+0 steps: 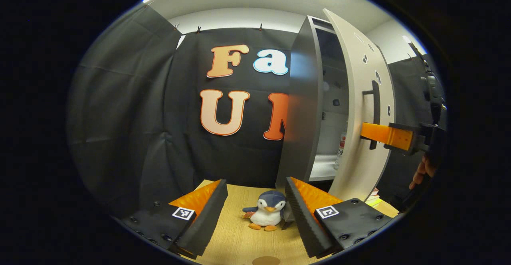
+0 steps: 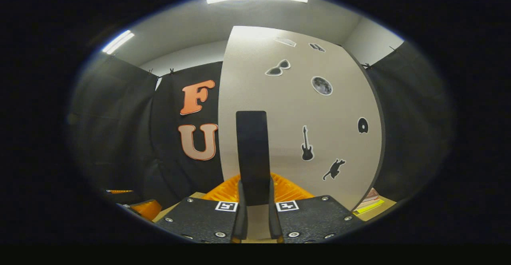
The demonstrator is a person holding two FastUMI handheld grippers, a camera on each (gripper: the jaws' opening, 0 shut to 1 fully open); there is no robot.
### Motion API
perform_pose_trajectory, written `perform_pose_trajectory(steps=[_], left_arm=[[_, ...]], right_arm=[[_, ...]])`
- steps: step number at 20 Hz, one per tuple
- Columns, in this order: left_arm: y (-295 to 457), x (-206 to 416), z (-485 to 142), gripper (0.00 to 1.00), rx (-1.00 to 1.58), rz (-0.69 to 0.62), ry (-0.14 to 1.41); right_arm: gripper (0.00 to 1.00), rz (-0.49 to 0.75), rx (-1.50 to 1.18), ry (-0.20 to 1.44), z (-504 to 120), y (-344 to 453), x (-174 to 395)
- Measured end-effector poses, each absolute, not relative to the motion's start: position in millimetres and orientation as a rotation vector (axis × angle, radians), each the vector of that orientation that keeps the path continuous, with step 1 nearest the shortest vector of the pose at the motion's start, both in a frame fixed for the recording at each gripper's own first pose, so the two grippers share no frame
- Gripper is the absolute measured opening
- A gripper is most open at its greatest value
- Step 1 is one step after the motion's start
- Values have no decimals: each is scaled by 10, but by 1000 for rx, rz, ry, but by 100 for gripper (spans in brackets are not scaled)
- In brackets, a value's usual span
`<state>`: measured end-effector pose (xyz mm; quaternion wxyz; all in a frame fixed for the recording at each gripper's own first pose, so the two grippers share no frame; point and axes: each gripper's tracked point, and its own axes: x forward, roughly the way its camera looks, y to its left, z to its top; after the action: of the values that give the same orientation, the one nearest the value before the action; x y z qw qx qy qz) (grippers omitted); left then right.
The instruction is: Open the cabinet door with the right hand, grasp the bottle in the cabinet with the left hand and place it on the coaster, then close the cabinet door with the right hand.
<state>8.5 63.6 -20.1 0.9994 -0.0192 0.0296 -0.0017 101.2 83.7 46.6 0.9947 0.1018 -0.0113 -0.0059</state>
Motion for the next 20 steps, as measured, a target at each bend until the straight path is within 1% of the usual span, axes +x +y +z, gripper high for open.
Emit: perform_pose_trajectory(steps=[1, 5, 6, 7, 8, 9, 10, 11, 12, 13, 14, 15, 16, 19, 20], left_arm=[[581, 38, -201, 96, -36, 1, 54], [412, -4, -129, 95, -32, -2, 30], [342, 0, -111, 96, -33, -10, 30], [279, -16, -107, 96, -32, -18, 28], [215, -29, -90, 95, -27, -26, 24], [160, -35, -57, 95, -22, -33, 18], [84, -52, -32, 96, -16, -42, 11], [1, -71, -22, 95, -12, -51, 6], [-87, -93, -15, 95, -10, -64, 3], [-160, -96, -9, 95, -10, -74, 2], [-230, -105, -11, 95, -12, -85, 0], [-320, -113, -16, 94, -14, -99, 1], [-413, -149, -29, 94, -14, -110, 2], [-652, -224, 14, 95, -5, -143, -7], [-727, -255, 29, 95, -1, -153, -10]], right_arm=[[18, -1, 207, -23, 453, 823, 923], [18, 38, 211, -21, 457, 798, 888], [20, 44, 213, -19, 449, 788, 856], [18, 48, 213, -18, 450, 774, 831], [20, 52, 215, -19, 454, 763, 800], [18, 54, 216, -19, 458, 745, 773], [18, 57, 219, -19, 468, 728, 752], [20, 58, 224, -20, 462, 707, 729], [20, 56, 230, -21, 454, 688, 706], [18, 52, 232, -22, 459, 661, 678], [18, 47, 232, -21, 464, 632, 645], [20, 41, 237, -17, 462, 604, 628], [18, 34, 246, -16, 458, 587, 611], [22, -8, 249, -20, 449, 484, 568], [20, -26, 248, -19, 442, 445, 553]])
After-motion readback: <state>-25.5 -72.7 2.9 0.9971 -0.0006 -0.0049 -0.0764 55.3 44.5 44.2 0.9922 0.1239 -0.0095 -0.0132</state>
